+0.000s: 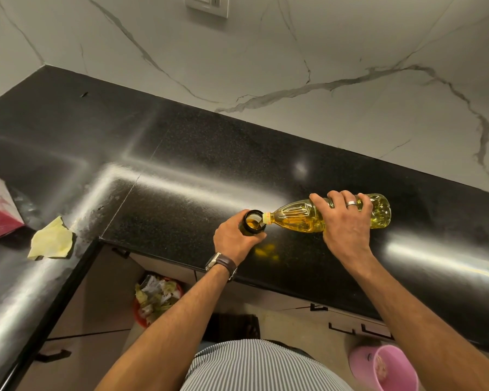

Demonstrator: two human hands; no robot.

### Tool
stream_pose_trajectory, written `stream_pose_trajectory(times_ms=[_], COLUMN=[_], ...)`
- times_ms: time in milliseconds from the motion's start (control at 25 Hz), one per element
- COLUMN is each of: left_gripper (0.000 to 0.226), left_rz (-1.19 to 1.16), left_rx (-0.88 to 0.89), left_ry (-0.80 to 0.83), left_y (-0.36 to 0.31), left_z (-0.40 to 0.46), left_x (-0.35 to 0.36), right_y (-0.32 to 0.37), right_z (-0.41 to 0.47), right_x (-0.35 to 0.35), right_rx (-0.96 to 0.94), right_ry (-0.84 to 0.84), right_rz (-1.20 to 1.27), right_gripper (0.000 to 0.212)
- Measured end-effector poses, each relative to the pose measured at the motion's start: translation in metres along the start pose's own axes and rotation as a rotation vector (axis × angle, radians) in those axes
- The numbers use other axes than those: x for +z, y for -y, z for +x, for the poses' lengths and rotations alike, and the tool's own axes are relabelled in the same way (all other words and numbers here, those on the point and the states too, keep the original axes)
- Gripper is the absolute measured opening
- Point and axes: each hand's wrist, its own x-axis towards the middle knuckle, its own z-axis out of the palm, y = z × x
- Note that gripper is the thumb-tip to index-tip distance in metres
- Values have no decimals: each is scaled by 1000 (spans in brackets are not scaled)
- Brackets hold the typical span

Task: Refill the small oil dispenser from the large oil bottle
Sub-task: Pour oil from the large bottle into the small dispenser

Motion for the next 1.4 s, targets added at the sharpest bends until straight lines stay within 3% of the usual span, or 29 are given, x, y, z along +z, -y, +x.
stream_pose_trajectory(times_ms=[1400], left_gripper=[61], left_rz=[11], left_rx=[10], left_ry=[-2], left_y=[2], left_z=[1], left_x=[0], right_y=[1], right_z=[0], right_x=[-3], right_rx=[2], right_ry=[20], right_rz=[-27], right_gripper=[79])
